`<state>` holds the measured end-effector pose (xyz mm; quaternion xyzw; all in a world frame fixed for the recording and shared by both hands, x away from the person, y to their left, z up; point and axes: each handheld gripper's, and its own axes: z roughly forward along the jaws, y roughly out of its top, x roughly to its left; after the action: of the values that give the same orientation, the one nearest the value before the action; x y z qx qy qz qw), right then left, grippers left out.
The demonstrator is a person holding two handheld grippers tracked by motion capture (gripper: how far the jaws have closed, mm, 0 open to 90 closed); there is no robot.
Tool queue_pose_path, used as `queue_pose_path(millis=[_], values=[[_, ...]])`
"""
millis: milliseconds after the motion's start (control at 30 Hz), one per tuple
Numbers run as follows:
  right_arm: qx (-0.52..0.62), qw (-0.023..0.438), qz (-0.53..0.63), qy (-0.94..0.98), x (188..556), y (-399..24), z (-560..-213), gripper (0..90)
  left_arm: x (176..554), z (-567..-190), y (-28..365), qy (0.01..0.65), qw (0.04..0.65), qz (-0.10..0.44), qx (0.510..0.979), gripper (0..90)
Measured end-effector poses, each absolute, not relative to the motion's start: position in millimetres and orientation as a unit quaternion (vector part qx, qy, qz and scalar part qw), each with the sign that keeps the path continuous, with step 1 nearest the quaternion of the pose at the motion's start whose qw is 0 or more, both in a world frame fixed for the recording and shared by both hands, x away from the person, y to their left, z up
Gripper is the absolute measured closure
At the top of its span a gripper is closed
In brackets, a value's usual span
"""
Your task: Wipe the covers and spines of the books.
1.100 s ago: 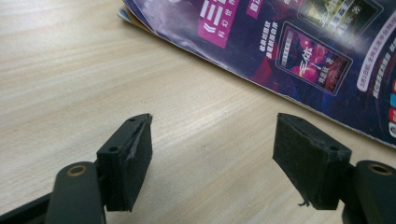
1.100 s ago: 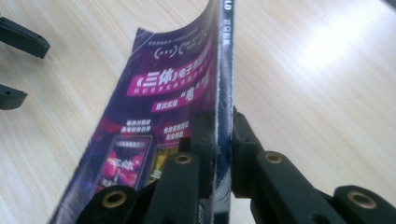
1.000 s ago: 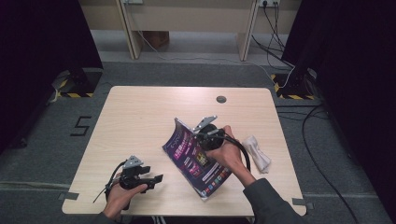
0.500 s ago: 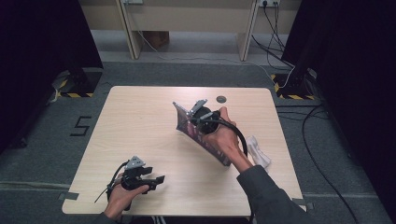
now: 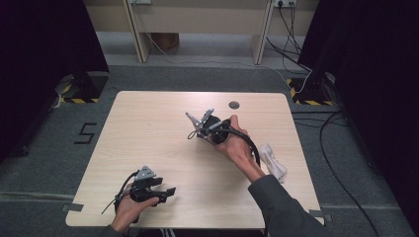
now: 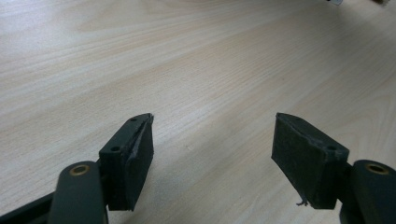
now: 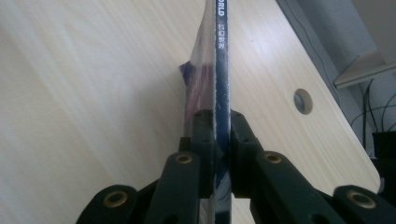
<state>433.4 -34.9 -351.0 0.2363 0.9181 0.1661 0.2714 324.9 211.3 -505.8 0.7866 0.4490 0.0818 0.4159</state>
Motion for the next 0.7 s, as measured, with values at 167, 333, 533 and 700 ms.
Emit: queue_pose_path(millis=[167,333,533,700], values=[[0.215,0.257,0.163,0.928,420,-23,-357,84.0,326,-506,211,0.449,0.414,0.082,0.787,28.8],[0.201,0.236,0.162,0.937,411,-16,-363,84.0,326,-507,211,0.450,0.415,0.081,0.787,28.5],[0.189,0.211,0.169,0.944,400,-7,-374,83.9,327,-507,211,0.451,0.412,0.081,0.788,28.3],[0.188,0.193,0.172,0.948,396,-2,-386,83.8,327,-508,211,0.451,0.409,0.083,0.789,28.1]])
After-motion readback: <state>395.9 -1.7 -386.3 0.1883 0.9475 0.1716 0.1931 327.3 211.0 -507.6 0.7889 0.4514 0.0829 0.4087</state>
